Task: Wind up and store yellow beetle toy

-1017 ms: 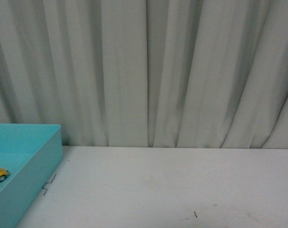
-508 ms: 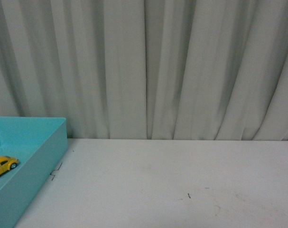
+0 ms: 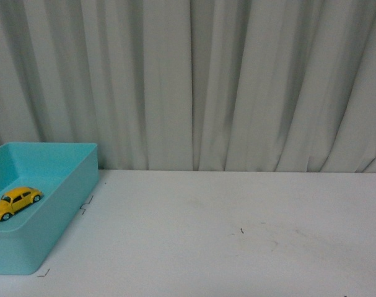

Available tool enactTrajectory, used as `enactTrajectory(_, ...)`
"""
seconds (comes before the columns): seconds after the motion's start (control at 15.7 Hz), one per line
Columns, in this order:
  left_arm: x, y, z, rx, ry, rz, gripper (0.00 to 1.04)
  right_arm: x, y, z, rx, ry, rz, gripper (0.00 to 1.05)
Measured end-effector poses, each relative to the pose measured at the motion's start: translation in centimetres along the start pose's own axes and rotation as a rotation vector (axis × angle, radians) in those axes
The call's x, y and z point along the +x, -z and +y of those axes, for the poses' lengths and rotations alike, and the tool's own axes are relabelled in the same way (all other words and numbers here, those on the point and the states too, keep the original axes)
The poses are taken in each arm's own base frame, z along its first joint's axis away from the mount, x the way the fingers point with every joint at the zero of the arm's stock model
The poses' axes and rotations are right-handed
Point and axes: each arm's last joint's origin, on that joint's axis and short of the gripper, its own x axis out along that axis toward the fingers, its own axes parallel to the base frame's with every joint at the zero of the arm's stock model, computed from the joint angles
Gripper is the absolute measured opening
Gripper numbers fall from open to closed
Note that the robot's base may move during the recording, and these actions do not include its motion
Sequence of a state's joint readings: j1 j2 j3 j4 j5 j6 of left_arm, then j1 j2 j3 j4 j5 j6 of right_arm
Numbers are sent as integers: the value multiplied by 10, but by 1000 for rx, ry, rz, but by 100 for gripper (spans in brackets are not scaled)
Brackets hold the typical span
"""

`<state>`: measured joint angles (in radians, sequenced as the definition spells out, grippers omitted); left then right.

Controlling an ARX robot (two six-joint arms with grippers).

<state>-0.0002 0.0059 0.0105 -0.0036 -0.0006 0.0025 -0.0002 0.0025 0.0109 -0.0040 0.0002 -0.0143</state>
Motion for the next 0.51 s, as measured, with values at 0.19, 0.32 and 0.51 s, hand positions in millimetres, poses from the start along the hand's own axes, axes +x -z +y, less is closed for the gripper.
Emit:
enactTrajectory(0.19, 0, 0, 0, 0, 0, 0, 98, 0, 0, 0, 0, 0, -1, 98)
enactTrajectory(0.32, 0, 0, 0, 0, 0, 0, 98, 0, 0, 0, 0, 0, 0, 98)
enactTrajectory(0.51, 0, 0, 0, 0, 0, 0, 98, 0, 0, 0, 0, 0, 0, 98)
